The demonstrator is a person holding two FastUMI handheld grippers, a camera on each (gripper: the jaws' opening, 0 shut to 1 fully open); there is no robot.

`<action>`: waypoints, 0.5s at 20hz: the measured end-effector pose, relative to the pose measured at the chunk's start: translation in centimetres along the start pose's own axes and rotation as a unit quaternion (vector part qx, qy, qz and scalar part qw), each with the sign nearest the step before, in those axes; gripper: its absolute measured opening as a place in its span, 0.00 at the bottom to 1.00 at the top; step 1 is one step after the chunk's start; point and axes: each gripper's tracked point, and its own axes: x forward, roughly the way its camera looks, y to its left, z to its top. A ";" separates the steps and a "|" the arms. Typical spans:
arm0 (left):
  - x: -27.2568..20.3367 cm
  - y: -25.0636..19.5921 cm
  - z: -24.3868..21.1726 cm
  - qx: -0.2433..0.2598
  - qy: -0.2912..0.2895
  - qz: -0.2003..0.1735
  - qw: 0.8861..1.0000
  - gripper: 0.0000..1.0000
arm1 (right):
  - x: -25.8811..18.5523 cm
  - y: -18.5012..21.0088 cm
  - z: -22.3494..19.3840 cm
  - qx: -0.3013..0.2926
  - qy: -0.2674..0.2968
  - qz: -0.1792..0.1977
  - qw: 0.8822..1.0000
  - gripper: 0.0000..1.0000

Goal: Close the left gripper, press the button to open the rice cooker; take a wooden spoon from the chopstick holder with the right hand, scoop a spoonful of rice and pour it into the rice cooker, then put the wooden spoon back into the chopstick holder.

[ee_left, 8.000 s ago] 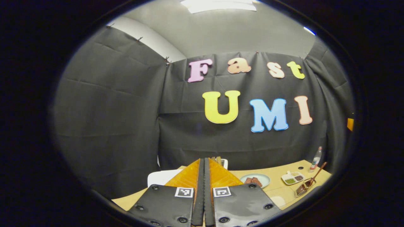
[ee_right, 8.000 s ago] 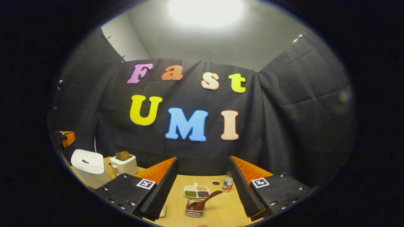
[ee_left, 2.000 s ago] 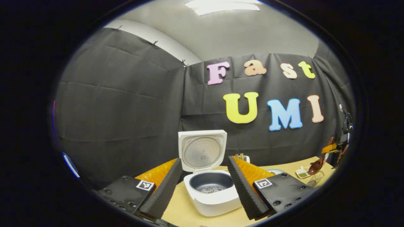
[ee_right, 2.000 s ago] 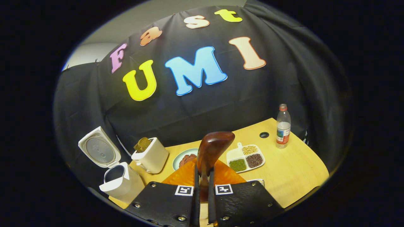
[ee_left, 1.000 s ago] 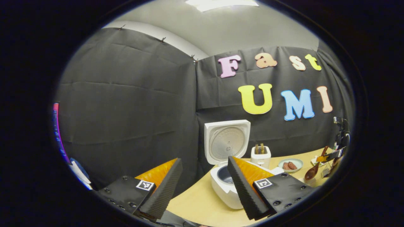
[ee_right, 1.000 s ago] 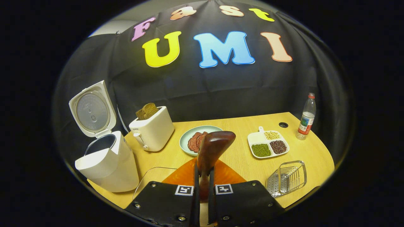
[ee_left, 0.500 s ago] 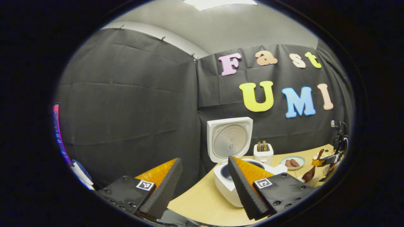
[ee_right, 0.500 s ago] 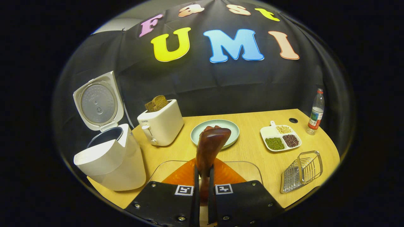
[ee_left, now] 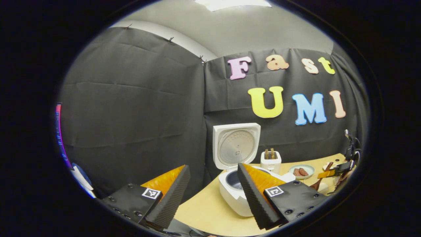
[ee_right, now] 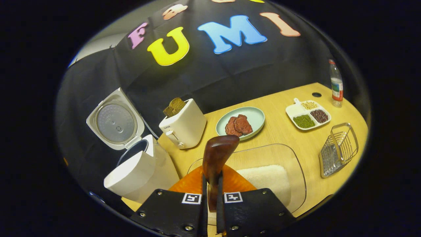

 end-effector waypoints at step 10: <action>-0.4 -1.0 1.7 0.012 -0.010 0.002 1.000 1.00 | -0.4 -2.6 0.0 0.188 0.025 0.044 0.981 0.11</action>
